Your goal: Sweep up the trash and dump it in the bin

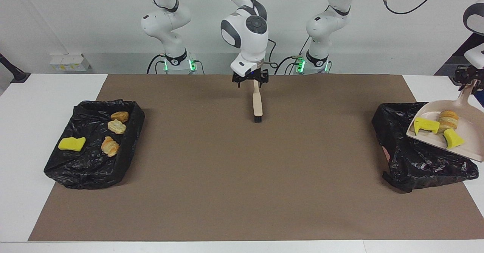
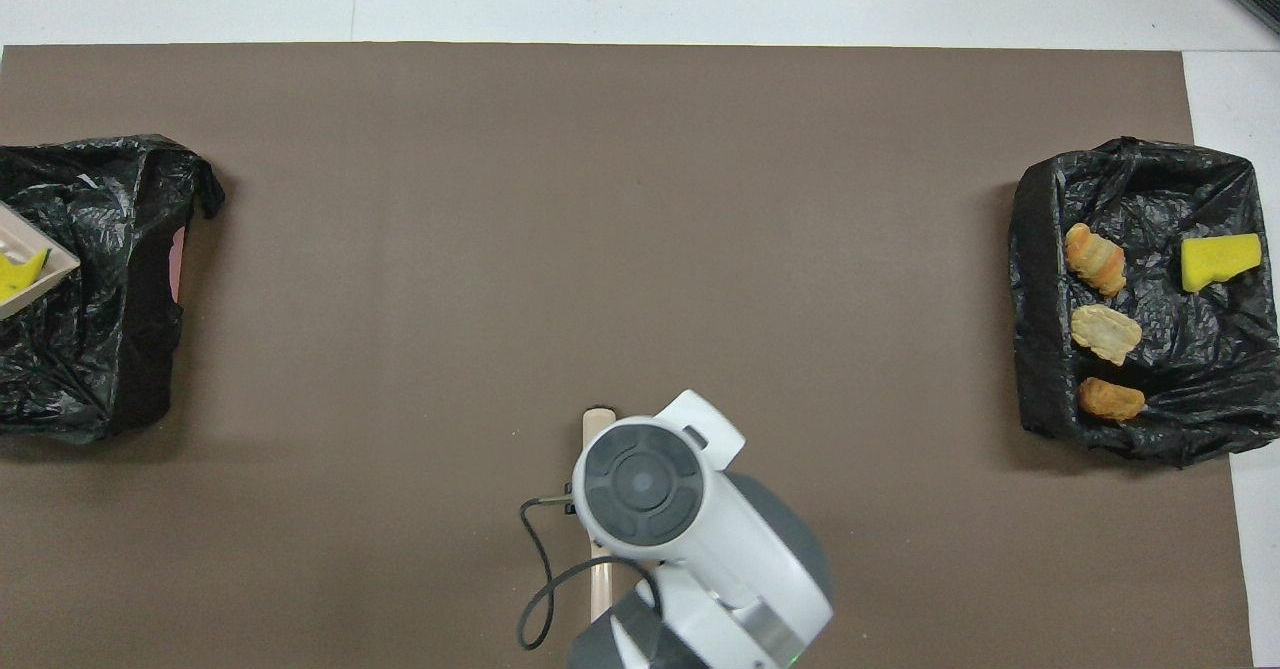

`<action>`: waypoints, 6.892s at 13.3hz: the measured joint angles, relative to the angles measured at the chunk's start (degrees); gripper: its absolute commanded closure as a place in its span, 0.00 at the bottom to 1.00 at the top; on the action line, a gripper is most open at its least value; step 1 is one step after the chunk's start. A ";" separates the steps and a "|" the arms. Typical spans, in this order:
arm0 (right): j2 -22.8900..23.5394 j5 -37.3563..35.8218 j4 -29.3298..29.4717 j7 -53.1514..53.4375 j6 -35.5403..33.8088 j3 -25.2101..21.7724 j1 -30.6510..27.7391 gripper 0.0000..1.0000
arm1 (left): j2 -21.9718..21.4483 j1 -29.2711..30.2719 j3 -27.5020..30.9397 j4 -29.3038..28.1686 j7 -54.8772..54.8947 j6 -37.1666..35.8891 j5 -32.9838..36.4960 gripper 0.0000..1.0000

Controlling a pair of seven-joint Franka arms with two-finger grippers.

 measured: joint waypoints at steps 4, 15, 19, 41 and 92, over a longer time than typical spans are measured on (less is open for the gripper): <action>-2.95 -0.02 2.82 -14.45 -4.95 -0.31 -10.84 0.00 | 0.75 -1.00 -1.28 0.91 3.50 1.71 11.90 1.00; -3.05 -4.94 15.48 -46.32 -16.21 -2.73 -35.70 0.00 | 1.11 -10.65 -1.68 0.73 5.12 -0.58 34.66 1.00; -3.11 -4.94 20.34 -46.14 -20.99 -5.13 -37.21 0.00 | 1.00 -11.82 -1.61 1.78 6.81 -1.88 35.14 1.00; -3.15 -4.81 21.66 -41.53 -21.48 -4.33 -36.66 0.00 | -2.35 -40.01 -6.58 -4.25 -68.95 -3.95 -16.22 1.00; -3.15 -4.81 21.68 -41.53 -21.48 -4.33 -36.66 0.00 | -12.13 -29.22 -2.84 -1.18 -68.71 -17.36 -19.74 0.00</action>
